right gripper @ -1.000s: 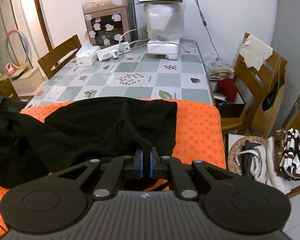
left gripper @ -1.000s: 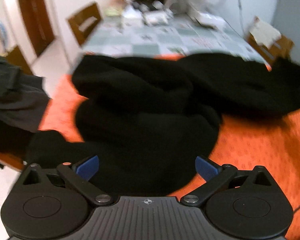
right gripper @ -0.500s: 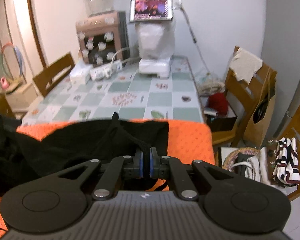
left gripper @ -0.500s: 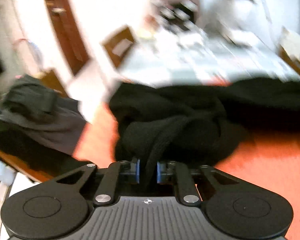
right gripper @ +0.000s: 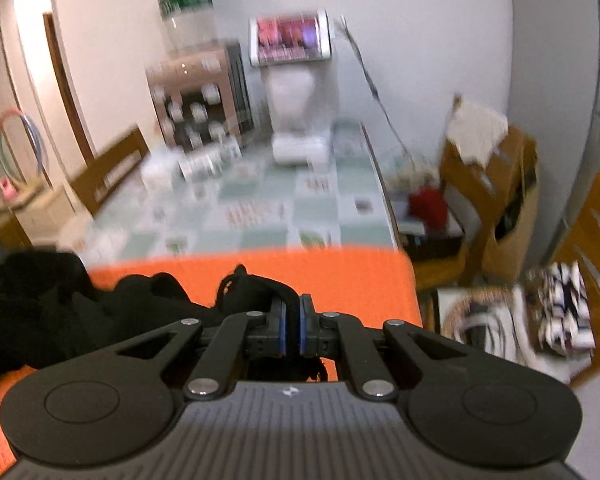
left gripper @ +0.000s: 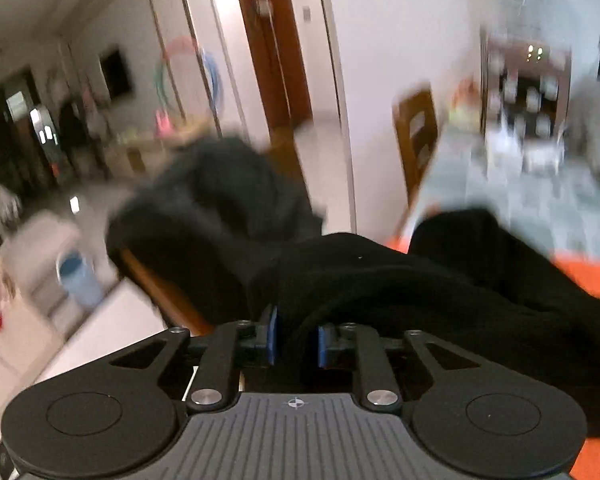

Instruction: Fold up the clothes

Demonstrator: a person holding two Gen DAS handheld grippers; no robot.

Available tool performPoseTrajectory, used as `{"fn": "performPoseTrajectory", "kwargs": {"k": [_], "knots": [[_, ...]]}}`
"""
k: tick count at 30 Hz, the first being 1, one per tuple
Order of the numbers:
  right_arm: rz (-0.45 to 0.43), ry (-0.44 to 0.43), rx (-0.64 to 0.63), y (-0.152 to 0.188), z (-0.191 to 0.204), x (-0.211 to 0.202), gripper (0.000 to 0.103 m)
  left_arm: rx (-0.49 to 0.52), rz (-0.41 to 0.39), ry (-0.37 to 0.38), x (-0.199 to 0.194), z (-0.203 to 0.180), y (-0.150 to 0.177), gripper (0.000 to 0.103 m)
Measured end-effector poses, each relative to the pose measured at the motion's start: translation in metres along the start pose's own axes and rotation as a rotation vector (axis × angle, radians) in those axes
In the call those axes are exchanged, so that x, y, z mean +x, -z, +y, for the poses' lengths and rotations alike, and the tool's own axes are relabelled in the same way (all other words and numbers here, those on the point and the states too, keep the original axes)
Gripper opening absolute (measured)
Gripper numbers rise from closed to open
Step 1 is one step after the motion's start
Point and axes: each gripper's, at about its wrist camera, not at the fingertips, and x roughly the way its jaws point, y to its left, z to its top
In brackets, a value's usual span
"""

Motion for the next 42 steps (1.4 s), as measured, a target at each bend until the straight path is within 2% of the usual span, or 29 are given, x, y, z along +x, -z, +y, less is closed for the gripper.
{"fn": "performPoseTrajectory", "kwargs": {"k": [3, 5, 7, 9, 11, 12, 13, 16, 20, 24, 30, 34, 42], "knots": [[0.103, 0.042, -0.009, 0.03, -0.003, 0.021, 0.008, 0.041, 0.069, -0.037, 0.015, 0.0, 0.033, 0.036], [0.156, 0.071, -0.005, 0.048, -0.007, 0.035, 0.008, 0.05, 0.086, -0.055, 0.014, 0.002, 0.046, 0.054], [0.203, 0.09, 0.005, 0.063, -0.012, 0.047, 0.009, 0.038, 0.082, -0.053, 0.008, 0.003, 0.049, 0.08], [0.244, 0.095, 0.008, 0.076, -0.014, 0.055, 0.011, 0.024, 0.052, -0.047, -0.002, 0.006, 0.043, 0.086], [0.259, 0.12, -0.028, 0.082, -0.013, 0.057, 0.019, 0.009, 0.034, -0.01, -0.01, 0.005, 0.034, 0.088], [0.257, 0.139, -0.055, 0.081, -0.012, 0.057, 0.033, 0.002, 0.029, 0.017, -0.014, 0.004, 0.028, 0.09], [0.253, 0.157, -0.082, 0.081, -0.01, 0.057, 0.041, -0.002, 0.023, 0.044, -0.018, 0.001, 0.022, 0.091], [0.217, 0.165, -0.119, 0.076, -0.009, 0.049, 0.049, 0.031, 0.014, 0.109, -0.019, -0.019, 0.01, 0.093], [0.184, 0.075, -0.149, 0.066, -0.006, 0.038, 0.052, 0.089, 0.015, 0.187, -0.012, -0.055, 0.002, 0.095], [0.172, -0.047, -0.197, 0.065, 0.008, 0.037, 0.065, 0.147, 0.016, 0.266, -0.005, -0.09, -0.005, 0.097], [0.199, -0.188, -0.281, 0.06, 0.044, 0.058, 0.067, 0.233, 0.02, 0.381, 0.006, -0.144, -0.017, 0.098], [0.219, -0.237, -0.325, 0.057, 0.066, 0.08, 0.067, 0.268, 0.062, 0.417, 0.032, -0.178, -0.023, 0.099], [0.259, -0.278, -0.374, 0.057, 0.085, 0.107, 0.067, 0.267, 0.126, 0.397, 0.092, -0.227, -0.039, 0.099]]}}
